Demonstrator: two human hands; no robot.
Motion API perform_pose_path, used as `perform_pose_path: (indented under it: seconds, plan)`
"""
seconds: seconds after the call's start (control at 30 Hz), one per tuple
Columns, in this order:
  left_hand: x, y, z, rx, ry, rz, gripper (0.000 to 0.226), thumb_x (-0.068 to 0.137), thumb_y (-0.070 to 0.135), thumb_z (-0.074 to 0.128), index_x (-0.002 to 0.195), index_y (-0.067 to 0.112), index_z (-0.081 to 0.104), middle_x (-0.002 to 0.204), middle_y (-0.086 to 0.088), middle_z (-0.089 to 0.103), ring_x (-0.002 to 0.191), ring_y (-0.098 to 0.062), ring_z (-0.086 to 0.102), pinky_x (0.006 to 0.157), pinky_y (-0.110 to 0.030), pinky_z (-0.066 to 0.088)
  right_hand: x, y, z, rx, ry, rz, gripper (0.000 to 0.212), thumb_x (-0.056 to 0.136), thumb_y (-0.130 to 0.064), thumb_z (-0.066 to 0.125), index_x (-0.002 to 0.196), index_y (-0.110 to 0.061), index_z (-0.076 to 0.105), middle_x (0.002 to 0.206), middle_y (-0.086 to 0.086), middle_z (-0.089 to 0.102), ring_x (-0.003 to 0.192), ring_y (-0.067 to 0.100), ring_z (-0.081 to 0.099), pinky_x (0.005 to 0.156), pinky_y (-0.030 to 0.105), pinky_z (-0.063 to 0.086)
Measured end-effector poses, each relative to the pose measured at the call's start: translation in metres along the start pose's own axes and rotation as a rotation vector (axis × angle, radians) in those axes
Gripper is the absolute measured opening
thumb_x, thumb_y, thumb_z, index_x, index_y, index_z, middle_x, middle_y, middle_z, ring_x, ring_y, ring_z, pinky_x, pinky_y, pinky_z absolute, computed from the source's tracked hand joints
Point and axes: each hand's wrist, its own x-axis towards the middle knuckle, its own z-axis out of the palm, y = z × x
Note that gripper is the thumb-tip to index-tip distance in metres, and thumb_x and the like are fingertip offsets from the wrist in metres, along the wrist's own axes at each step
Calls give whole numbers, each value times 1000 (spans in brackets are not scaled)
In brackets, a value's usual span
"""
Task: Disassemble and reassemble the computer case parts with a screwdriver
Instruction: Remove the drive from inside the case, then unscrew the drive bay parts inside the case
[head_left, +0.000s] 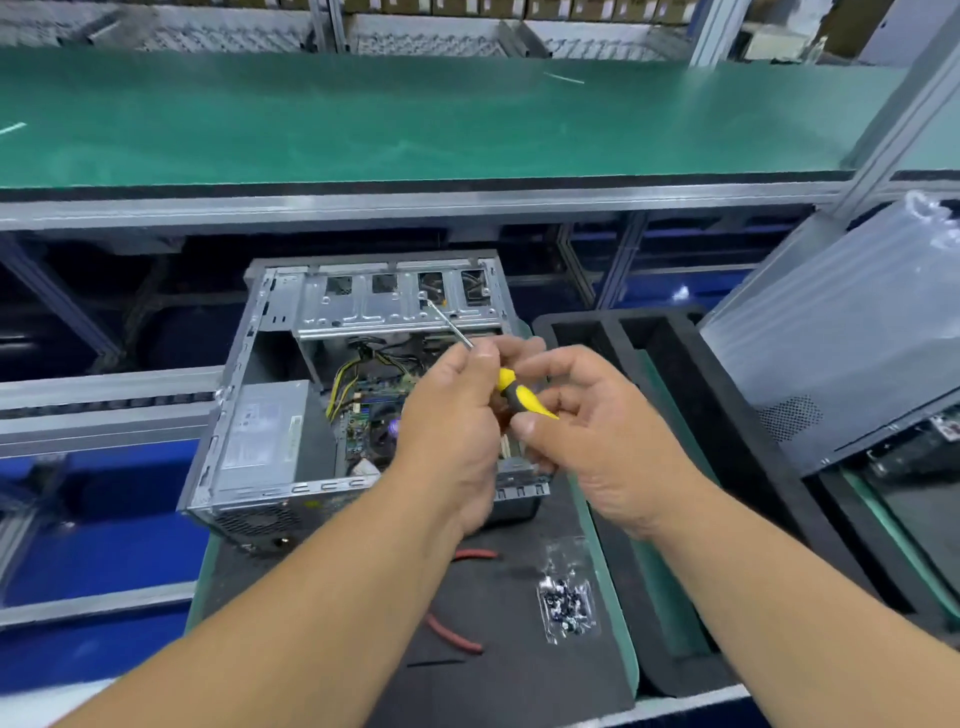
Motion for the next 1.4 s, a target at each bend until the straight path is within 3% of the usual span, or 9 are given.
perform_pose_path:
  seconds: [0.1, 0.27, 0.4, 0.6, 0.77, 0.93, 1.1, 1.27, 1.4]
  plan:
    - [-11, -19, 6, 20, -66, -44, 26, 104, 26, 54, 109, 10, 74, 104, -10, 72, 88, -22, 64, 72, -35, 50, -16, 7, -29, 146, 127, -35, 19, 84, -9, 70, 101, -18, 70, 73, -1, 64, 58, 14, 49, 54, 27, 43]
    - [-35, -72, -3, -41, -163, -228, 19, 86, 23, 76, 102, 14, 80, 95, -12, 74, 69, -16, 63, 60, -25, 50, -39, 26, -77, 480, 174, 67, 2, 88, -27, 76, 88, -25, 76, 78, 7, 68, 58, 15, 44, 53, 26, 39]
    - [-45, -131, -34, 16, 133, -281, 19, 90, 0, 67, 108, 4, 72, 83, -14, 71, 63, -16, 62, 54, -24, 49, -51, 53, -104, 171, 238, 104, 13, 91, -36, 69, 79, -30, 69, 81, 1, 72, 61, 16, 50, 55, 28, 45]
    - [-58, -201, -66, 492, 420, -285, 13, 93, 1, 67, 100, 11, 73, 69, 0, 72, 59, -11, 61, 50, -22, 46, -69, 88, -115, -380, 21, 57, 13, 89, -44, 63, 87, -32, 65, 72, -7, 69, 59, 22, 57, 55, 26, 48]
    - [-65, -215, -56, 866, 386, -124, 20, 87, 8, 74, 86, 27, 71, 74, 7, 70, 60, 4, 59, 58, -9, 44, -76, 107, -113, -444, -39, 25, 6, 91, -34, 66, 86, -33, 64, 76, -9, 70, 55, 6, 48, 52, 15, 39]
    - [-70, -220, -51, 1047, 346, -66, 26, 90, 9, 70, 86, 34, 64, 78, 10, 68, 63, 5, 58, 61, -8, 43, -79, 119, -115, -481, -74, 16, 10, 94, -29, 67, 86, -34, 63, 79, -16, 70, 63, 9, 54, 59, 11, 42]
    - [-71, -228, -49, 1091, 356, -45, 30, 88, 13, 73, 79, 39, 60, 79, 14, 67, 69, 6, 59, 64, -7, 43, -77, 129, -116, -519, -72, 2, 5, 93, -36, 66, 89, -35, 64, 80, -14, 67, 71, 9, 57, 63, 12, 41]
    - [-66, -231, -47, 1117, 358, -28, 30, 90, 17, 72, 82, 42, 60, 88, 10, 67, 70, 1, 60, 74, -20, 51, -79, 141, -113, -526, -96, -10, 5, 91, -39, 65, 89, -36, 62, 85, -14, 66, 81, 10, 60, 71, 26, 43]
    - [-63, -232, -44, 1157, 329, -2, 24, 91, 19, 70, 88, 41, 63, 91, 14, 63, 73, 2, 58, 75, -21, 50, -80, 141, -114, -519, -73, -54, 6, 91, -42, 63, 91, -36, 62, 84, -15, 67, 80, 9, 60, 67, 19, 41]
